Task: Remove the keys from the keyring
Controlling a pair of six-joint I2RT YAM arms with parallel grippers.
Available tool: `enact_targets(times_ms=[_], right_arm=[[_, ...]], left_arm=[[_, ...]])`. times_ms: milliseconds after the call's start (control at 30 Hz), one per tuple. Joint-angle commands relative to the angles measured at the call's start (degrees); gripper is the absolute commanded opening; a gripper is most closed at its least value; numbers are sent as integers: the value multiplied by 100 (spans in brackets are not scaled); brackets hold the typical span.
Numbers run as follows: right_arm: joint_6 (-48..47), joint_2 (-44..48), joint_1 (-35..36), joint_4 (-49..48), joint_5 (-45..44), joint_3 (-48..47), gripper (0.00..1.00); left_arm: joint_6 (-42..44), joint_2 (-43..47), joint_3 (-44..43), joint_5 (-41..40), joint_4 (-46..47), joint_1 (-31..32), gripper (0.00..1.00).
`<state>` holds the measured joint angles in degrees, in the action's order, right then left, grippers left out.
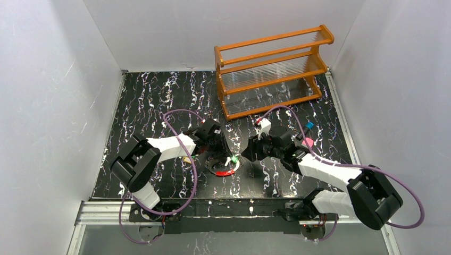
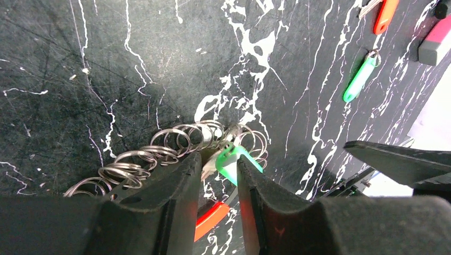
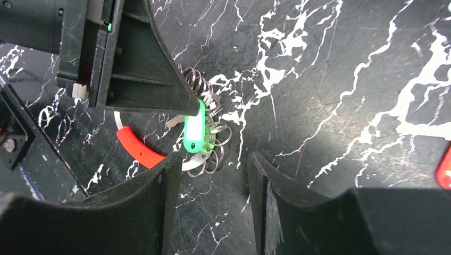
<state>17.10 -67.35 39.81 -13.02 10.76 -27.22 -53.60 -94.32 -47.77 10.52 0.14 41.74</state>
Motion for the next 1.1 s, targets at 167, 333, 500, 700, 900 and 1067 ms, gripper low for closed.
enact_targets(times_ms=[167, 333, 500, 700, 900, 1067], right_arm=[[784, -928, -20, -491, 848, -414, 35], [1013, -1199, -19, -681, 962, -481, 29], [1176, -1181, -25, -947, 1103, -336, 27], [1313, -1341, -24, -1112, 1206, -260, 22], [1459, -1482, -19, -1303, 1250, -120, 15], [1608, -1796, -21, -1551, 1359, -51, 10]], left_arm=[[-523, 286, 603, 125, 615, -61, 30], [-670, 346, 750, 220, 870, -61, 31], [-592, 361, 749, 303, 895, -67, 31], [-445, 394, 736, 375, 844, -62, 30], [-426, 507, 743, 428, 871, -61, 29], [-331, 515, 721, 489, 835, -66, 30]])
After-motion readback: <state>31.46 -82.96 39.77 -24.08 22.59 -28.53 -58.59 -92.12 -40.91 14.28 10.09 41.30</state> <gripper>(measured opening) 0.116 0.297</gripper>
